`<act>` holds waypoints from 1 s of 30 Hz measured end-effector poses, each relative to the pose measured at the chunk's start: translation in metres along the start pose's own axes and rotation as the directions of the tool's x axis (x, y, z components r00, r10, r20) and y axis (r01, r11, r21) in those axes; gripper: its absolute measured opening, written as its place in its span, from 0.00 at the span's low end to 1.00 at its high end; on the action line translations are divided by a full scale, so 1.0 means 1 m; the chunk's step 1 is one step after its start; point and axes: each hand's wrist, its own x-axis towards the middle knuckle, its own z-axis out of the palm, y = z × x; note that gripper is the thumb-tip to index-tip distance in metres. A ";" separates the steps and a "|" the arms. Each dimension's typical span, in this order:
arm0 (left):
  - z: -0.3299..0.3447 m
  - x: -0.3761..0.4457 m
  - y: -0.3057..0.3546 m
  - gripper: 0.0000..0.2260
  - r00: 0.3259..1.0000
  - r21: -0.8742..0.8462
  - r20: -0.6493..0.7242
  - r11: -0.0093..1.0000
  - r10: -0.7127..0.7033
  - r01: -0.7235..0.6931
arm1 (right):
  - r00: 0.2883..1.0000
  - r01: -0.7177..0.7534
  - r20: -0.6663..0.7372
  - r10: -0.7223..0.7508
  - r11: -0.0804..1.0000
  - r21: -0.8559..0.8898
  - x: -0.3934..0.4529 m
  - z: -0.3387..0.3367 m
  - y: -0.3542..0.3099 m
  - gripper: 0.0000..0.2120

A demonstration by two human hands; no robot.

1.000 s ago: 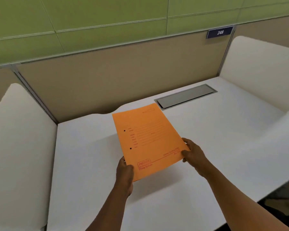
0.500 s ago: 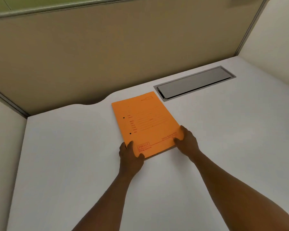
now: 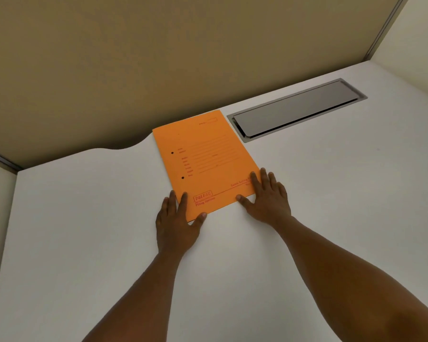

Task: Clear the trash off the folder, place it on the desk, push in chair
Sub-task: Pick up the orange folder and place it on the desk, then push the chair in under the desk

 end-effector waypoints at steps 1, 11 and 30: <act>0.000 0.000 0.001 0.39 1.000 0.004 0.006 1.000 -0.007 0.007 | 1.000 0.010 0.003 -0.010 1.000 -0.011 0.003 -0.001 0.001 0.45; 0.003 0.002 0.000 0.40 1.000 -0.036 0.001 0.999 -0.015 0.015 | 0.998 0.031 -0.059 -0.030 0.999 0.023 0.003 -0.001 0.002 0.48; -0.048 -0.245 -0.016 0.33 0.887 -0.097 0.460 0.995 0.027 0.020 | 1.000 0.008 -0.005 -0.007 0.989 0.148 -0.290 0.022 -0.034 0.41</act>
